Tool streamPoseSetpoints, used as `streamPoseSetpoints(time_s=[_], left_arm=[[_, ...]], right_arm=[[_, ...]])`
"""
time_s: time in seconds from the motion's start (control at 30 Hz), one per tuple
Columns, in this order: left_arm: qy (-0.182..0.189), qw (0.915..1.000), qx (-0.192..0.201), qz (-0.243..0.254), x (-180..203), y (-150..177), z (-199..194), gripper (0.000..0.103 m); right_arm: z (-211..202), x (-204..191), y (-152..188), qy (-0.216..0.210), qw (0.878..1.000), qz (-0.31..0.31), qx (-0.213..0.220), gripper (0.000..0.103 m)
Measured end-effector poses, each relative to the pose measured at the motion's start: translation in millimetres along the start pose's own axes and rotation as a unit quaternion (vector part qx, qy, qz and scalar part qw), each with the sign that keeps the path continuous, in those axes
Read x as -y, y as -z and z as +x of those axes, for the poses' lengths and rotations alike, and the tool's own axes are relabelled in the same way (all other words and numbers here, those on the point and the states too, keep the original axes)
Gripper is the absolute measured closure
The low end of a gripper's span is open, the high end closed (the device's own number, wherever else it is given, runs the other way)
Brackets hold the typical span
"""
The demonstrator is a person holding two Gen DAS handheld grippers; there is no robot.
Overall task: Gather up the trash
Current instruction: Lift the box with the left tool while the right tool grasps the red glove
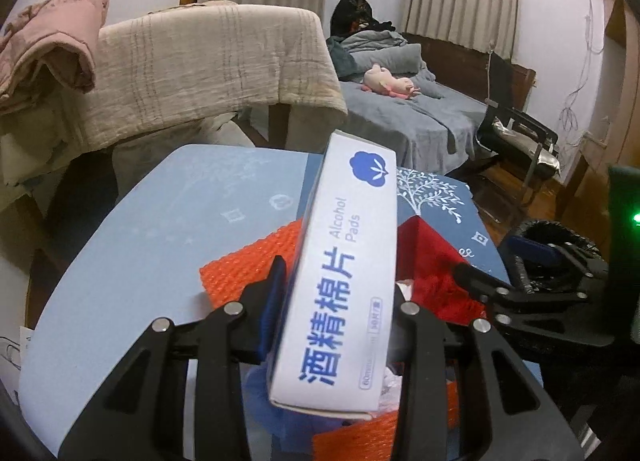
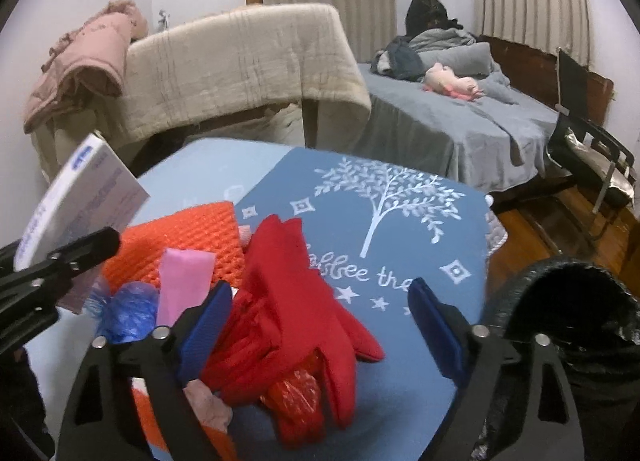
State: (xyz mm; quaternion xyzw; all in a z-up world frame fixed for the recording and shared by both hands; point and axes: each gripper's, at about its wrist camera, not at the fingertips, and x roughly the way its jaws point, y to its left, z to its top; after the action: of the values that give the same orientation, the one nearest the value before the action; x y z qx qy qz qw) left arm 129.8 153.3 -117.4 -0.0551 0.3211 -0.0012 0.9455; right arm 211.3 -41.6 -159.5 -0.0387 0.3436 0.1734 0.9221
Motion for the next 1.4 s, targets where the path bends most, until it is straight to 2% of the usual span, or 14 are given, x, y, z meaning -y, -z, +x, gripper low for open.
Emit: streamPoseSetpoints(time_s=[0.07,0.13,0.2,0.27,0.4,0.6,0.7,0.8,0.9,0.97,1.13,1.17,1.23,1.4], left_arm=[[-0.001,1.0,-0.005,-0.002,-3,0,1,0.068],[-0.002,1.0,-0.006,-0.003,-4,1,2,0.068],[-0.003,1.0,-0.005,-0.002,-4,1,0,0.068],[-0.006,1.0,-0.003,0.0,-5,2,-1,0.068],[-0.009,0.9999,0.007,0.004,-4,-3,-6,0.068],[-0.007,0.9998,0.019,0.002,-1,-9,-16,0.068],[-0.007,0.9997,0.022,0.006,2,-11,-18,0.07],[-0.01,0.9997,0.021,0.008,4,-8,-18,0.07],[-0.01,0.9998,0.015,0.008,5,-4,-15,0.07],[-0.009,0.9999,0.008,0.008,3,-1,-11,0.072],[0.015,0.9999,-0.005,0.003,4,5,-6,0.071],[0.02,0.9997,-0.006,0.009,7,5,-7,0.067],[0.026,0.9996,-0.006,0.014,12,7,-7,0.056],[0.023,0.9992,-0.026,0.02,20,14,7,0.038]], right_arm=[[8,-1,1,-0.023,1.0,-0.001,-0.015,0.039],[14,-3,2,-0.045,0.999,0.0,-0.029,0.068],[10,-4,1,-0.061,0.998,0.005,-0.023,0.074],[3,-5,-1,-0.073,0.997,-0.001,-0.014,0.089],[-19,0,-11,-0.092,0.996,0.012,0.009,0.097],[-55,5,-29,-0.109,0.993,0.02,0.05,0.1],[-55,3,-32,-0.098,0.994,0.01,0.042,0.099],[-42,1,-26,-0.09,0.996,0.008,0.022,0.086],[-26,-2,-17,-0.078,0.997,0.002,0.003,0.068],[-13,-3,-12,-0.071,0.997,0.001,-0.011,0.064],[7,2,-3,-0.071,0.997,0.007,-0.039,0.065],[8,2,-2,-0.074,0.996,0.004,-0.039,0.065],[9,1,-2,-0.081,0.996,-0.005,-0.043,0.078],[2,5,-5,-0.106,0.994,0.005,-0.032,0.093]])
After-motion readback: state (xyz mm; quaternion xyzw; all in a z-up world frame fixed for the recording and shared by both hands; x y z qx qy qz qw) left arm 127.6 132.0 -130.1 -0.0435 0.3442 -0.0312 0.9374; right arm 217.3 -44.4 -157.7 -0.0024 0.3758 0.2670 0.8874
